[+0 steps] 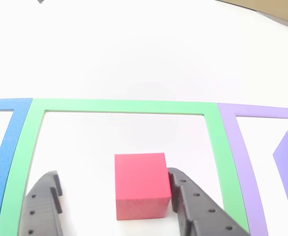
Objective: Tower of hanoi
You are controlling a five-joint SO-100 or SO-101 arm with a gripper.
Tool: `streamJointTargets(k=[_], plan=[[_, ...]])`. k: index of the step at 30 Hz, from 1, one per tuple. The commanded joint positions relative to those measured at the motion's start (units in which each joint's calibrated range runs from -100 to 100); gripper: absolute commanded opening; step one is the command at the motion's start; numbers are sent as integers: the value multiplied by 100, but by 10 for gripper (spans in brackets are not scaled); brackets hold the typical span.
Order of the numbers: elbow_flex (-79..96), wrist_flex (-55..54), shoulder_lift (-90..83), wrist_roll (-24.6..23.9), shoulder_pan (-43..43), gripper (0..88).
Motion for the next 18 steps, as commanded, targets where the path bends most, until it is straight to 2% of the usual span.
streamJointTargets(k=[1,11,14,18], plan=[[53,-106,-499,72,63,273],[972,404,-2243,72,408,236],[1144,1174,-3010,72,667,186],[1072,3166,-4585,72,955,65]])
